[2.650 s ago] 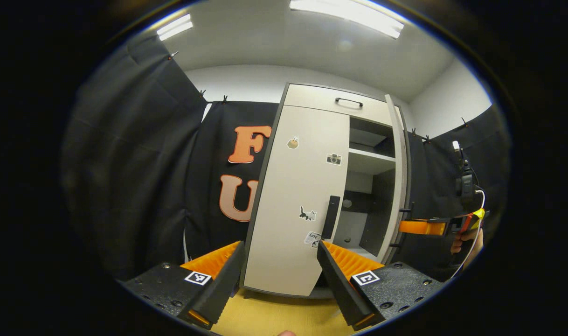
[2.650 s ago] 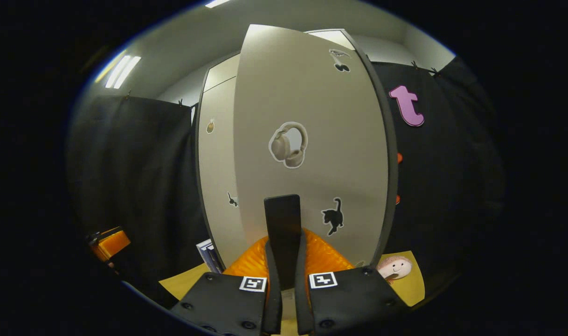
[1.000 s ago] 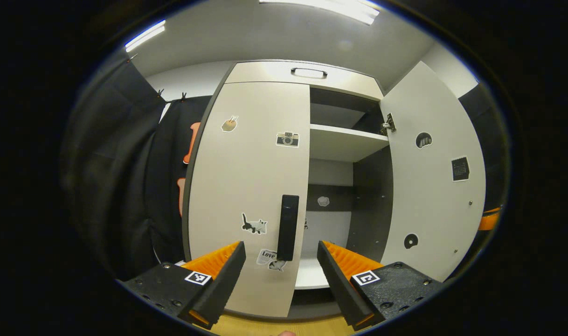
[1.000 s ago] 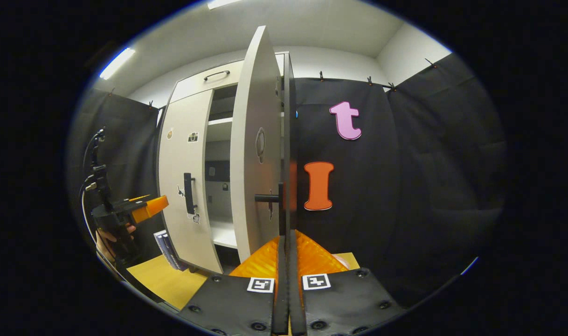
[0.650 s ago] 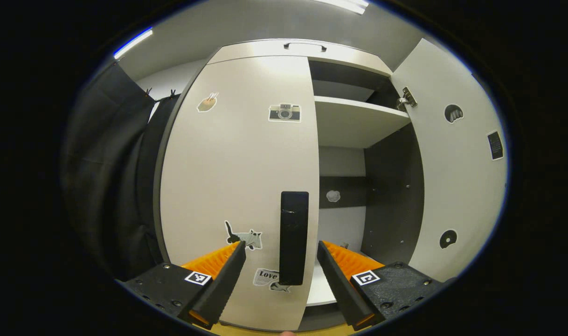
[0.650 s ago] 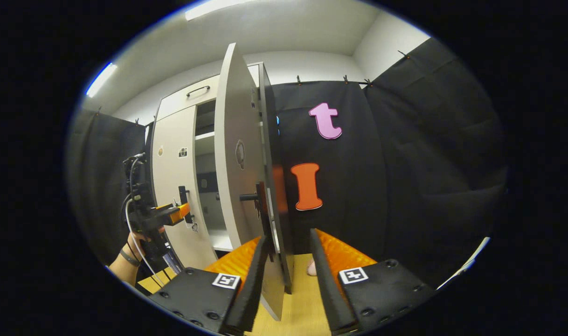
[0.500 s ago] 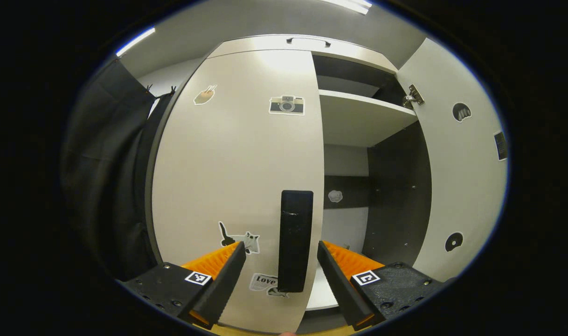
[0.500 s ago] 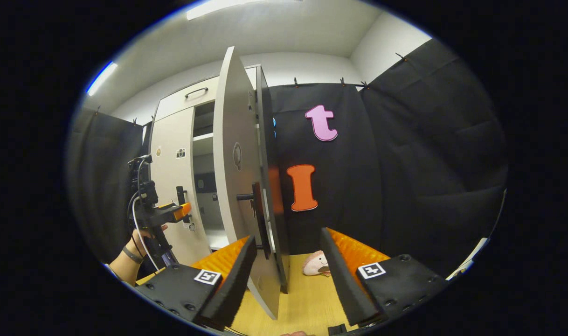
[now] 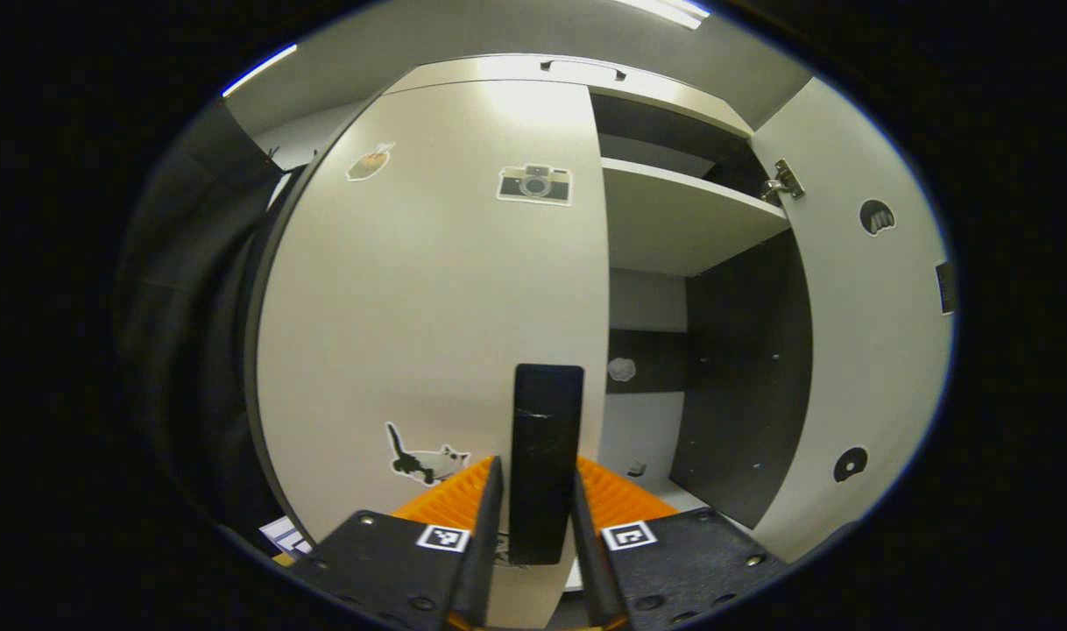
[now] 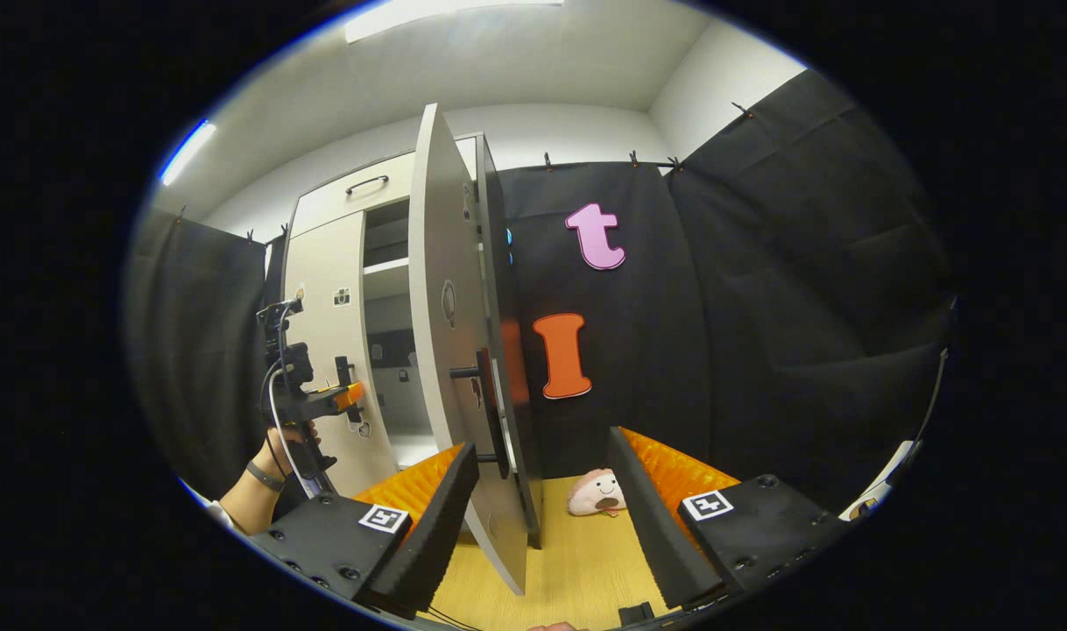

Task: Open the right door of the double-door shoe cabinet with the right hand, and open the left door with the left hand.

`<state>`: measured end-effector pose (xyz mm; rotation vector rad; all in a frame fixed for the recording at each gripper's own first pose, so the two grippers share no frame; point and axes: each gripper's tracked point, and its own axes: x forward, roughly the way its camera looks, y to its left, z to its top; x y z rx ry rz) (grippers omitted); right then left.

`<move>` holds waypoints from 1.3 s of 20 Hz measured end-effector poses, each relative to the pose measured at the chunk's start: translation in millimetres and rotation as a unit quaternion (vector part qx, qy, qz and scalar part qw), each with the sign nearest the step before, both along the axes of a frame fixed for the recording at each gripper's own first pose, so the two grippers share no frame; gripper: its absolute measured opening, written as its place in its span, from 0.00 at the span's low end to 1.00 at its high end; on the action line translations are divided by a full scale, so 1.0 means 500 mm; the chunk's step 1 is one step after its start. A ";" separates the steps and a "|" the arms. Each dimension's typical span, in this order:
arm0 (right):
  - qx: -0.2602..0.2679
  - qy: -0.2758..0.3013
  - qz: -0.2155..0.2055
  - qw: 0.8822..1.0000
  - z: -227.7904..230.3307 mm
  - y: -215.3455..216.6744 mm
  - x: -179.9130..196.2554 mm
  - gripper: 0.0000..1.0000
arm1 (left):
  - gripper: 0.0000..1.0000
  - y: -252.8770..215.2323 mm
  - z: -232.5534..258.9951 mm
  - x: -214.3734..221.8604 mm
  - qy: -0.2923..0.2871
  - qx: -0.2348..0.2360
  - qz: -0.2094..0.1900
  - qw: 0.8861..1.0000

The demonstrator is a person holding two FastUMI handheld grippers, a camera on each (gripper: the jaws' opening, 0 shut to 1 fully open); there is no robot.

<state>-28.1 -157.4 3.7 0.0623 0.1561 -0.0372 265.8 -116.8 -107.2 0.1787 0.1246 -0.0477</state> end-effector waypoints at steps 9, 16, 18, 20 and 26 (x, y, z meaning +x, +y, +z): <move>-0.005 0.007 -0.004 1.000 -0.015 0.019 -0.013 0.87 | 0.22 0.023 0.029 -0.092 0.032 0.004 -0.023 0.999; 0.011 0.009 0.019 1.000 -0.028 0.090 -0.021 0.87 | 0.22 0.113 0.059 -0.247 0.036 0.008 -0.046 0.998; 0.010 0.006 0.022 1.000 -0.028 0.107 -0.019 0.87 | 0.22 0.140 0.078 -0.272 0.036 0.018 -0.045 0.998; 0.003 0.004 0.022 1.000 -0.029 0.118 -0.015 0.87 | 0.21 0.172 0.101 -0.299 0.028 0.024 -0.040 0.999; -0.001 0.012 0.025 1.000 -0.041 0.156 0.001 0.87 | 0.15 0.290 0.148 -0.353 0.012 0.029 -0.016 0.999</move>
